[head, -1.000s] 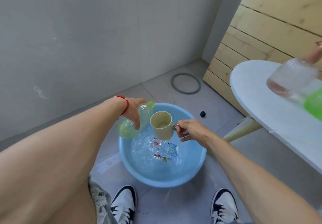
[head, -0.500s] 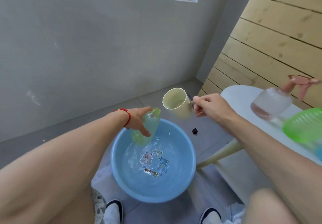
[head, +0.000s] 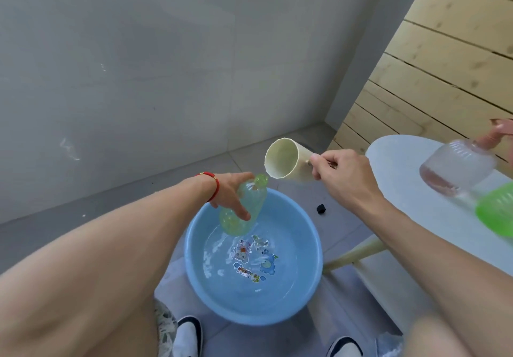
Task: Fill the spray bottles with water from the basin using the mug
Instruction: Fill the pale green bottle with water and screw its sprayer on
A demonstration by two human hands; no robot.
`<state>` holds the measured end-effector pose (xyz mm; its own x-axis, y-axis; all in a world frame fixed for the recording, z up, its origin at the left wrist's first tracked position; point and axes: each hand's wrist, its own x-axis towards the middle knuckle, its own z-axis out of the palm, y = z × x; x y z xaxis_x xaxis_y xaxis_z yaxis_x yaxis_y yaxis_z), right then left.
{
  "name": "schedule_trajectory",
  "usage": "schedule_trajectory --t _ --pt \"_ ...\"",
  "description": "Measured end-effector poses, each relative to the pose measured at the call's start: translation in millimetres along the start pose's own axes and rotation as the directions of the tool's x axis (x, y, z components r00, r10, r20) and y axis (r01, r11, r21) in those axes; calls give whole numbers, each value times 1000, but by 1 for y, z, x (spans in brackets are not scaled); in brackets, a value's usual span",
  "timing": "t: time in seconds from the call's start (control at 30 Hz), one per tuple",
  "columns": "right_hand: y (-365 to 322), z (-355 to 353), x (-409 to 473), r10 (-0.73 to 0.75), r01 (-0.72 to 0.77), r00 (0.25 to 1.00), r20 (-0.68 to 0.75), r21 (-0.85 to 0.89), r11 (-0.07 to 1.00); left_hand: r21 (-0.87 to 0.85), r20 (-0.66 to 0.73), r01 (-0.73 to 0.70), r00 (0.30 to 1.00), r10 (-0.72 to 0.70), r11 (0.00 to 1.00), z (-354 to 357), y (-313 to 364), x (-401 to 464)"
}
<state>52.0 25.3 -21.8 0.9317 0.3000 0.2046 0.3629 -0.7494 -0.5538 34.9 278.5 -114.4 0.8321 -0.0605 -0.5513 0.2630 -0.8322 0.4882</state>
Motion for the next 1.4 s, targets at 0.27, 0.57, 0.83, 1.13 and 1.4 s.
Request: schedule_trajectory --t 0.27,0.57,0.83,1.13,1.4 --pt "9 4 4 -87 82 994 -62 -71 994 17 30 56 998 -57 998 1 -1 7" --pt "14 9 6 -197 181 977 -86 -167 969 85 82 50 995 -57 995 1 4 12" --pt "14 13 8 -244 224 965 -95 -188 956 69 100 23 995 -30 997 1 0 15" --pt "18 15 9 -328 294 938 -110 -244 924 18 115 34 993 -35 999 0 0 17" --pt "23 19 10 -455 385 876 -160 -338 859 14 130 45 990 -47 999 1 3 17"
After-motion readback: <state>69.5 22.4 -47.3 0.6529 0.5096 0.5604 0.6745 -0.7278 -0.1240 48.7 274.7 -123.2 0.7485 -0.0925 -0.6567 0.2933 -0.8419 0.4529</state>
